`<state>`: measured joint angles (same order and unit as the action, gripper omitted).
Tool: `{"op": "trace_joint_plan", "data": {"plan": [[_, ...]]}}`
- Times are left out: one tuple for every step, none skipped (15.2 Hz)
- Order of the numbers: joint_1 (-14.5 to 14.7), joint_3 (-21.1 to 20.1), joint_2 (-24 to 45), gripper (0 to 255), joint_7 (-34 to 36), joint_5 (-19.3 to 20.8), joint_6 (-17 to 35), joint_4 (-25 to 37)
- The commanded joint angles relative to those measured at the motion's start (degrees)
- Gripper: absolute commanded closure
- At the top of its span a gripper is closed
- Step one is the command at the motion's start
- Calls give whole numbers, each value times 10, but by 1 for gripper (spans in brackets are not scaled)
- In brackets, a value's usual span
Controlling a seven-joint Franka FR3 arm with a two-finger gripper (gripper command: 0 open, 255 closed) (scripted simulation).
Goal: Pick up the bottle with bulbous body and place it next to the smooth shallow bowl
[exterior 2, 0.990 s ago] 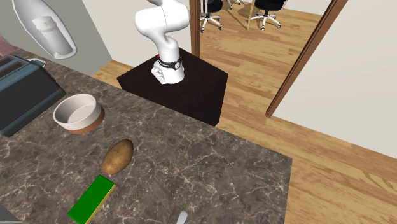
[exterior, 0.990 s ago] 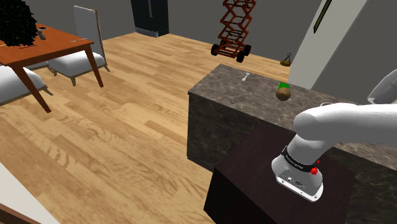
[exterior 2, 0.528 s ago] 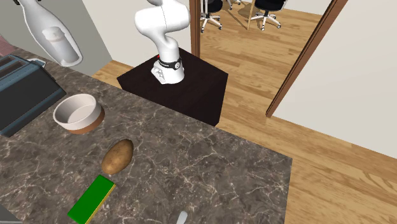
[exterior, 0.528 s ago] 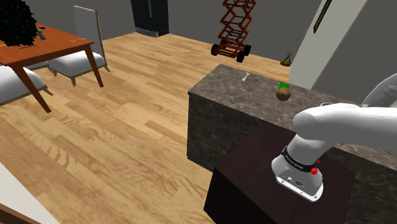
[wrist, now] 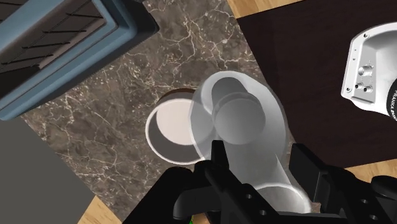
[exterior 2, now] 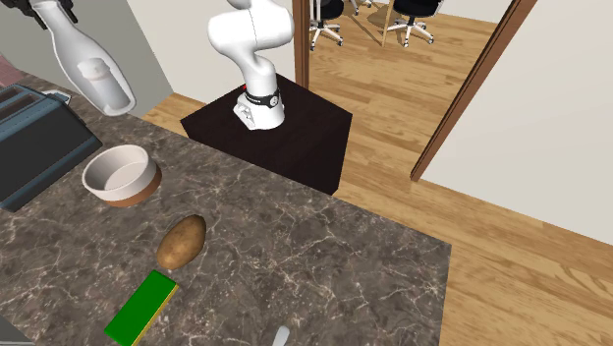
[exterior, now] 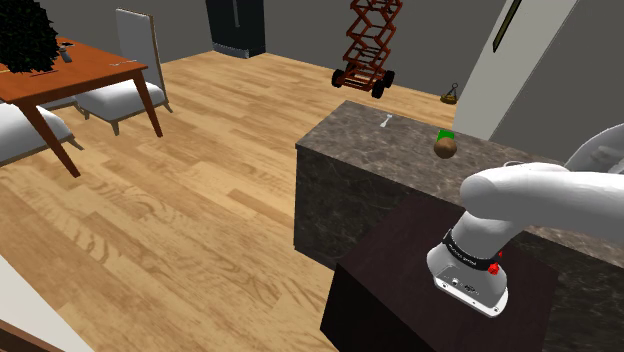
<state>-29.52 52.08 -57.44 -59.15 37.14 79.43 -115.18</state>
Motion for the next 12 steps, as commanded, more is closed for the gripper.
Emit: {"op": "trace_joint_plan", "data": {"plan": [[-5,6,-9,255,1,8,12,-18],[-7,9,-12,255,2,11,17,-26],[-9,12,-15,255,3,14,23,-34],[-10,15,-18,255,4,17,28,-42],[-12,18,-21,255,4,20,33,-50],[-14,21,-25,255,5,24,39,-57],[-16,25,-27,255,6,27,44,-65],[-17,28,-30,255,7,31,49,-72],[-19,32,-33,255,8,34,55,-79],[-20,36,-36,255,8,38,60,-87],[-22,39,-38,255,9,41,65,-94],[-23,43,-41,255,10,45,71,-101]]}}
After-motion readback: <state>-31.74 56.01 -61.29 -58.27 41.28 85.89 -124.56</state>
